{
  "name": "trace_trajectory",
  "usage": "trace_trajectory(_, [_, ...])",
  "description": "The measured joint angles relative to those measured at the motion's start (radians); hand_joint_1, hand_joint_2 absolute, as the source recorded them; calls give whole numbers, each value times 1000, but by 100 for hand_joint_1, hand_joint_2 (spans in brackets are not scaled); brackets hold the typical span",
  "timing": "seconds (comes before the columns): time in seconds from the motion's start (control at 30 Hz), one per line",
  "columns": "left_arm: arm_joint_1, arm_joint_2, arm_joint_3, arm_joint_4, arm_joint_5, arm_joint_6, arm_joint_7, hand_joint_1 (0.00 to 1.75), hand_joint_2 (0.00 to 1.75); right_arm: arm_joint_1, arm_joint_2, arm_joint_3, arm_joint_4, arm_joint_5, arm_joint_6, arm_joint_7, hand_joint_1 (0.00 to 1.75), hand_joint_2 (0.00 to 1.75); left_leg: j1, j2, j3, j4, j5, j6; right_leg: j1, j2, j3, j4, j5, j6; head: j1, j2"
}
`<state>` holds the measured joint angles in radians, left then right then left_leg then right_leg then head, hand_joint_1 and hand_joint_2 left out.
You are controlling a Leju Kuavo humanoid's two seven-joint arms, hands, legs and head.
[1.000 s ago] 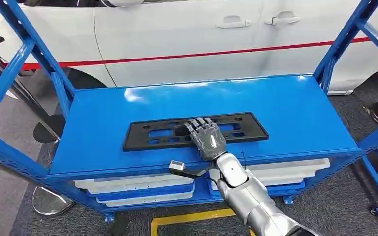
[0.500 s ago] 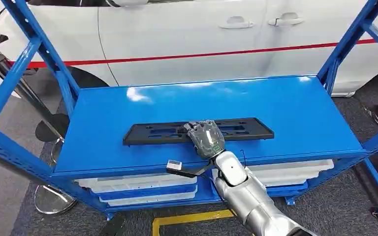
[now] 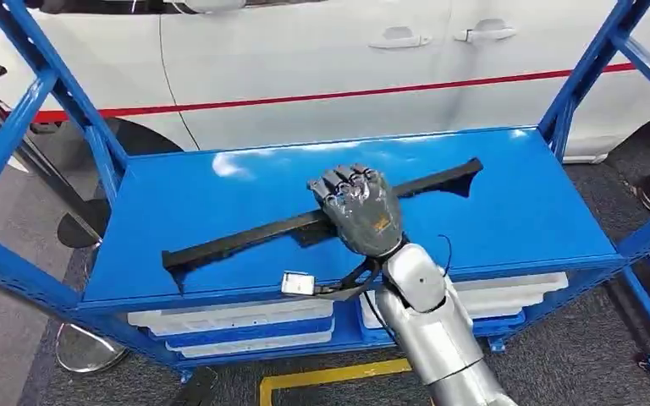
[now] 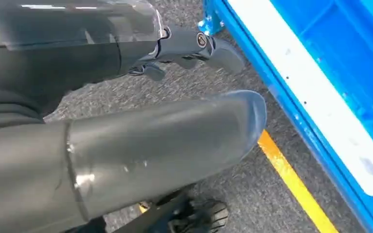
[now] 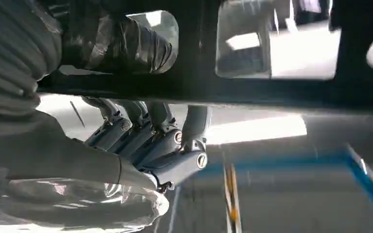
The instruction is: Take the parts from the cabinet and place them on the table.
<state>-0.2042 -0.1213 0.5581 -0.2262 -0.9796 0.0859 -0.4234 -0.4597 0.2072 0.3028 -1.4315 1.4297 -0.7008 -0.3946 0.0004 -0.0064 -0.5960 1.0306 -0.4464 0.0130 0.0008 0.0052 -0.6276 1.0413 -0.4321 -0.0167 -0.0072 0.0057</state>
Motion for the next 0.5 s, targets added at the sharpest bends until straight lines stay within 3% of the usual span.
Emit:
trace_trajectory(0.07, [8,-2,0,0,9,9,-3,0,0,31,25,-29,-78,-34,0,-99,175,175,-3,-2,0,-1,1,7,-3,-1,3,-4,2,10,0,0])
trace_trajectory(0.13, [11,-7,1,0,20,16,-7,0,0,55,66,-72,-153,-84,0,-225,175,175,6,2,9,-21,13,22,-4,-1,-3,15,-13,21,0,0])
trace_trajectory(0.17, [10,-7,3,0,27,19,-8,0,0,59,80,-91,-174,-101,0,-251,175,175,6,2,9,-23,14,28,-4,-1,-21,54,-44,23,1,0])
trace_trajectory(0.23, [9,-9,8,0,29,24,-8,0,0,76,91,-131,-205,-121,1,-268,175,175,5,2,8,-22,14,33,-7,0,-89,205,-123,29,0,0])
trace_trajectory(0.27, [11,-9,11,0,32,28,-8,0,0,88,96,-152,-217,-123,1,-274,175,175,5,2,6,-21,14,33,-8,0,-125,278,-146,32,0,0])
trace_trajectory(0.3, [14,-9,13,0,36,32,-8,0,0,93,99,-162,-223,-122,1,-276,175,175,5,2,6,-19,14,33,-8,-1,-135,297,-141,33,0,0])
trace_trajectory(0.33, [15,-11,15,0,38,34,-9,0,0,95,103,-168,-229,-122,1,-278,175,175,5,2,5,-17,13,33,-8,-1,-126,276,-121,34,0,0])
trace_trajectory(0.43, [13,-21,18,0,41,41,-22,0,0,91,114,-182,-250,-120,1,-288,175,175,5,1,6,-5,5,24,-12,-3,3,32,-5,28,0,0])
trace_trajectory(0.47, [12,-23,18,0,41,40,-27,0,0,86,117,-183,-253,-120,1,-290,175,175,-3,0,0,1,1,18,-7,-2,11,10,-23,24,0,0])
trace_trajectory(0.5, [12,-24,18,0,42,40,-31,0,175,83,121,-184,-257,-120,1,-292,175,175,-2,0,-1,2,1,14,-7,-1,10,9,-16,18,0,0])
